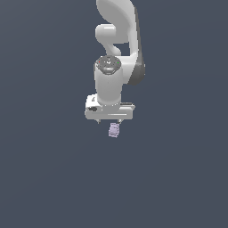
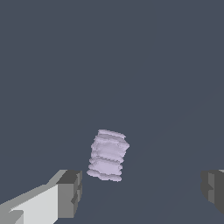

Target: Pick up the object and move it to a goal position.

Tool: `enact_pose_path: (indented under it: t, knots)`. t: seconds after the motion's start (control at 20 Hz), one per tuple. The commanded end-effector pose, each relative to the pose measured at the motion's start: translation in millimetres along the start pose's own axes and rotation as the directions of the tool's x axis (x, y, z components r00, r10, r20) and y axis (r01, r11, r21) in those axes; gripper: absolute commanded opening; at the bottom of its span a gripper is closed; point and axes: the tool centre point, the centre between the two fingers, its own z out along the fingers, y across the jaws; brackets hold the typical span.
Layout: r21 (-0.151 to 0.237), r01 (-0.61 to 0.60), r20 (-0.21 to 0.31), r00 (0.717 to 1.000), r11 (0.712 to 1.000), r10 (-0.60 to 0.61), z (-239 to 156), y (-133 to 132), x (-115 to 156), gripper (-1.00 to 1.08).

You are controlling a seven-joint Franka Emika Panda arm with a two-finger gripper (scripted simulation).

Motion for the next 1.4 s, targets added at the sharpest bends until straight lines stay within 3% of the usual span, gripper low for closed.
enact_pose_path:
  t: [0.0, 0.55, 1.35]
  knots:
    - [0.0, 0.0, 0.0, 1.0, 1.0, 0.0, 0.0, 0.0, 0.0, 1.0]
    - [0.005, -0.003, 0.018, 1.0, 1.0, 0.003, 2.7, 19.4, -6.5, 1.0]
    - [0.019, -0.133, -0.001, 0.991, 0.991, 0.133, 40.6, -7.0, -14.0, 1.0]
